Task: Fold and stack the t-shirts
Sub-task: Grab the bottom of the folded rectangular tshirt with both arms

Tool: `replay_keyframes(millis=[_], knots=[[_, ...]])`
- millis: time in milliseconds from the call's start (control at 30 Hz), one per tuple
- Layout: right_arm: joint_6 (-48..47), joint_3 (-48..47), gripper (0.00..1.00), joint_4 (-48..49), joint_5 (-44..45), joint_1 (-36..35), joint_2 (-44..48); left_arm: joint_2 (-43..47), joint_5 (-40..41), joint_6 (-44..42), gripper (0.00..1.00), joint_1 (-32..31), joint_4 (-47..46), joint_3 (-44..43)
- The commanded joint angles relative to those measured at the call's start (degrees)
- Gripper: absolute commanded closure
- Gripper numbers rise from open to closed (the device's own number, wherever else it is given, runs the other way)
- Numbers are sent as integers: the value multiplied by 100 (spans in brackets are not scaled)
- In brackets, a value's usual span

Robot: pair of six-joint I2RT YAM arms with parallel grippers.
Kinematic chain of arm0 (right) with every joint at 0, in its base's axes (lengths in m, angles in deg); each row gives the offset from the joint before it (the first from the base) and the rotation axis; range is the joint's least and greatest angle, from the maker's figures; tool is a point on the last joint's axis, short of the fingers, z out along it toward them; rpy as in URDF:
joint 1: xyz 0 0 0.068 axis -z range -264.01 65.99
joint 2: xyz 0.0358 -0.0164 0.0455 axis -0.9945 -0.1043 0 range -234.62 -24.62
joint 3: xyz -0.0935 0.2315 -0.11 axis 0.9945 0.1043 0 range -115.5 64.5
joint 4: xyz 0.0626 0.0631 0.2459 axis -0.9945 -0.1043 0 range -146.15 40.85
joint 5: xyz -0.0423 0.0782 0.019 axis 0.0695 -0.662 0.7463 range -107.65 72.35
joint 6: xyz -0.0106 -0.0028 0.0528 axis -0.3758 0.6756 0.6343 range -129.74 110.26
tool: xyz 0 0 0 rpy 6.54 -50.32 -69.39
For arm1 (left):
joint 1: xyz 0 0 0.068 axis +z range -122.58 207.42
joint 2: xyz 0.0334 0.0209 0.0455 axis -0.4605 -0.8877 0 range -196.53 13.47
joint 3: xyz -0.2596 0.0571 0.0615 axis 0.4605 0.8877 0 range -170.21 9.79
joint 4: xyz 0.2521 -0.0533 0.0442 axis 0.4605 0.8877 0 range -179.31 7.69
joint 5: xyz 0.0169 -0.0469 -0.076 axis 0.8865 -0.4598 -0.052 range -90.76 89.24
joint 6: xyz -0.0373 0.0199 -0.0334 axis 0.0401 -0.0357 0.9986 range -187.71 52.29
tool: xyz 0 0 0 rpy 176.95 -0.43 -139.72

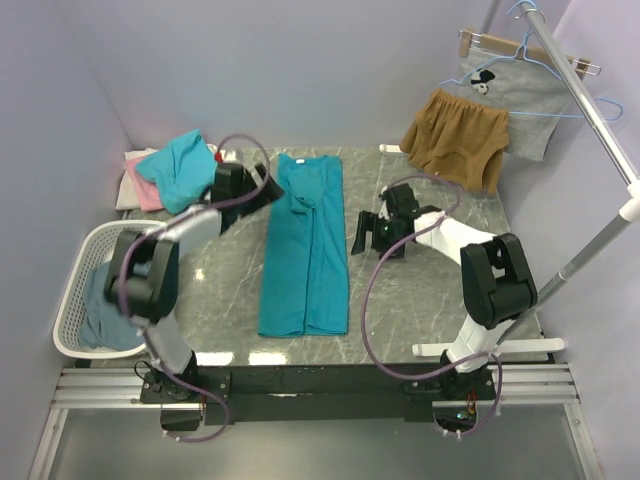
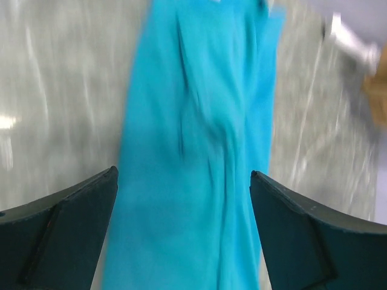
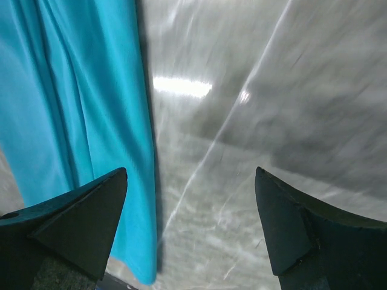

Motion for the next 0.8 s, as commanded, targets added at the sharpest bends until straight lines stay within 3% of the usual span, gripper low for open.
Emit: replay_keyframes(millis=[0, 167, 367, 767], knots=[[19, 625, 8, 328, -61, -394, 624, 1517, 965, 538, 5, -524, 147, 2077], [256, 1293, 9, 645, -157, -824, 932, 3028, 1578, 776, 5, -1025, 1041, 3233], [740, 1865, 11, 935, -122, -1325, 1214, 4514, 1465, 1216, 6, -1184, 1604, 4288], [2022, 2981, 16, 1067, 123, -2117, 2127, 5580, 788, 1840, 12, -1649, 2148, 5177]])
